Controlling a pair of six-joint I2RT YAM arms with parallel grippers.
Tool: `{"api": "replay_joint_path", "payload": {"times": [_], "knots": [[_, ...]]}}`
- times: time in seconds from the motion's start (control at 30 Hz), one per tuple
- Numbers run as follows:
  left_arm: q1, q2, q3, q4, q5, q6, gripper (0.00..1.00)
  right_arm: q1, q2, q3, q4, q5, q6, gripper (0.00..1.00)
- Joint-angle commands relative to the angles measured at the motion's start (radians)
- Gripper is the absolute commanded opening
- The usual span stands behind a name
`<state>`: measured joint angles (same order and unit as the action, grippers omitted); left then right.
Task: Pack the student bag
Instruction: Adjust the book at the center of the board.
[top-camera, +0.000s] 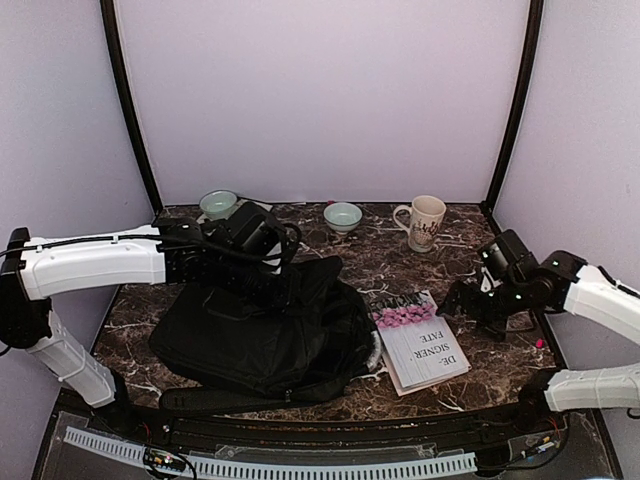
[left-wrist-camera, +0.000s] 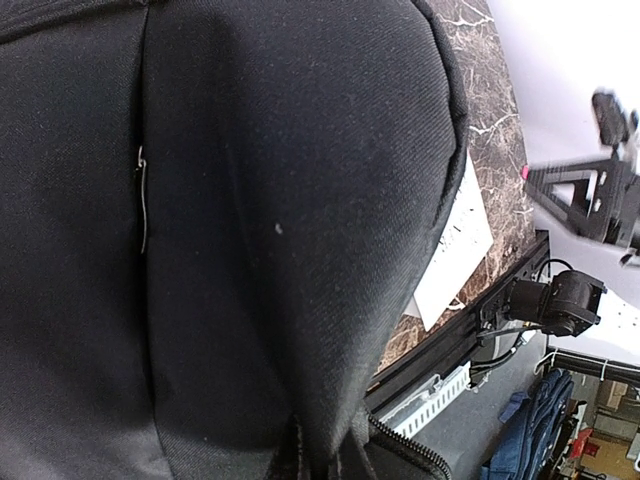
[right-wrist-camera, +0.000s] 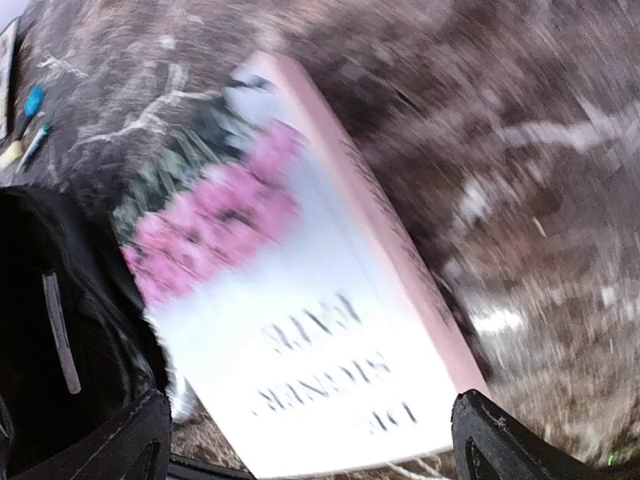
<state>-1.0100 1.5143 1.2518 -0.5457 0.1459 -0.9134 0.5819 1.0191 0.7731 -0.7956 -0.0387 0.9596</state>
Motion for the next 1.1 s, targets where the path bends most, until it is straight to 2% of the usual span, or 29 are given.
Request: {"api": "replay_joint_path", "payload": {"times": [0.0, 0.13, 0.33, 0.53, 0.7, 0.93, 1.0, 1.07], "knots": [[-0.001, -0.03, -0.01, 0.021, 0.008, 0.01, 0.0, 0.006, -0.139, -0.1, -0.14, -0.015, 0.175, 0.98], [-0.001, 0.01, 0.029, 0.015, 0.017, 0.033, 0.0, 0.006, -0.182, -0.193, -0.133, -0.077, 0.198, 0.99], [-0.001, 0.035, 0.065, 0.009, 0.021, 0.047, 0.0, 0.006, -0.2, -0.319, -0.021, -0.143, 0.226, 0.99], [-0.001, 0.017, 0.045, 0.002, 0.022, 0.037, 0.0, 0.003, -0.235, -0.486, 0.302, -0.239, 0.236, 0.96], [-0.001, -0.005, 0.033, -0.01, 0.014, 0.031, 0.0, -0.041, -0.278, -0.648, 0.518, -0.354, 0.301, 0.84], [-0.001, 0.007, 0.041, -0.014, 0.026, 0.038, 0.0, -0.05, -0.336, -0.652, 0.615, -0.366, 0.261, 0.62], [-0.001, 0.021, 0.06, -0.024, 0.029, 0.046, 0.0, -0.05, -0.339, -0.624, 0.608, -0.39, 0.22, 0.63], [-0.001, 0.035, 0.079, -0.032, 0.029, 0.053, 0.0, -0.051, -0.34, -0.553, 0.498, -0.375, 0.153, 0.7]]}}
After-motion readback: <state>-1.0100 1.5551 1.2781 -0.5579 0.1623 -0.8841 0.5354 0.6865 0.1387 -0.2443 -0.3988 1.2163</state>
